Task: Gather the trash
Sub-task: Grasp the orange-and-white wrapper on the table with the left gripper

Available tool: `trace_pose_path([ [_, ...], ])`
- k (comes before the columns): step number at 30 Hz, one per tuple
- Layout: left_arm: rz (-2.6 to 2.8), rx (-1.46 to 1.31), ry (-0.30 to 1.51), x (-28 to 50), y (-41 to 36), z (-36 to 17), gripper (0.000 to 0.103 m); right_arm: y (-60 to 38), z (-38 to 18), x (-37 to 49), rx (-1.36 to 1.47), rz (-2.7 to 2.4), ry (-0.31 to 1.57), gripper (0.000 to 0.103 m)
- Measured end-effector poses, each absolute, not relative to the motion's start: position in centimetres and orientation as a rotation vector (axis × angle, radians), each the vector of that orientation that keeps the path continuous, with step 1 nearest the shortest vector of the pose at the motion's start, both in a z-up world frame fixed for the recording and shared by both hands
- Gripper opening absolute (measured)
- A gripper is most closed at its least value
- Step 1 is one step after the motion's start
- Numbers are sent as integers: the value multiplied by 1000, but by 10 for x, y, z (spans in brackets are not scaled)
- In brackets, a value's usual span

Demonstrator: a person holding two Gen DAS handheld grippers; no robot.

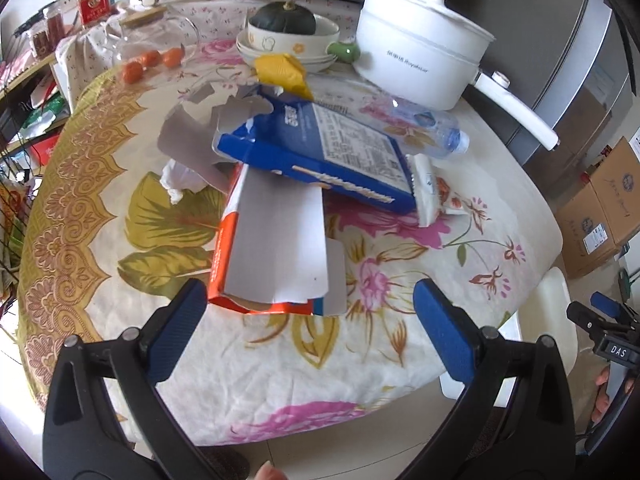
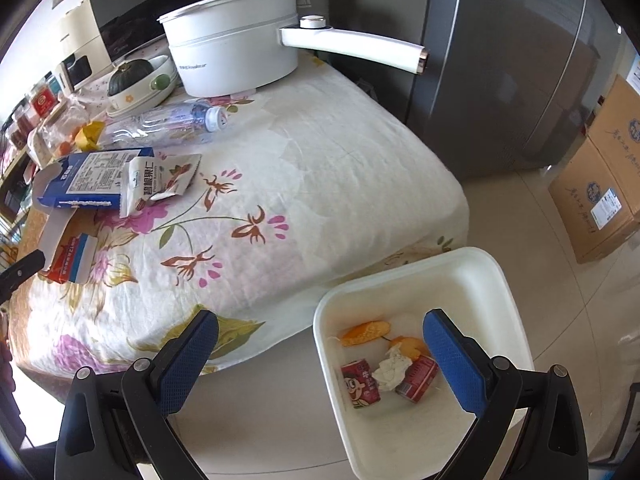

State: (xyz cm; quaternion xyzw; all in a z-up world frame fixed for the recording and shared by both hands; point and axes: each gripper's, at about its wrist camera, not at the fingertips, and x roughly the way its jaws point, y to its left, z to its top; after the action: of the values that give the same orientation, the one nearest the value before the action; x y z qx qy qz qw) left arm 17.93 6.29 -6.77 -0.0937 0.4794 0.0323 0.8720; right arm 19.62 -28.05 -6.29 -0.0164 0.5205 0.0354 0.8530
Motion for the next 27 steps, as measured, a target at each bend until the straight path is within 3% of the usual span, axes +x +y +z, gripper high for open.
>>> trace_pose_path([
  [7,102,-131,1074,203,69,-98,99,-275,-70,203,-40,74,1112,103],
  [11,101,-180,1120,209,79,-114,70,-272,-73,206,-44,76,1119,103],
  [22,-34,-270,1047,183,84,-89,60,-253,-73,207,-48,101,1122,103],
  [24,-68,-265,1060,174,82,-84,18,-247,-71,207,-45,113,1118,103],
  [27,-80,-267,1085,163,85,-80,17,-235,-68,205,-43,133,1108,103],
])
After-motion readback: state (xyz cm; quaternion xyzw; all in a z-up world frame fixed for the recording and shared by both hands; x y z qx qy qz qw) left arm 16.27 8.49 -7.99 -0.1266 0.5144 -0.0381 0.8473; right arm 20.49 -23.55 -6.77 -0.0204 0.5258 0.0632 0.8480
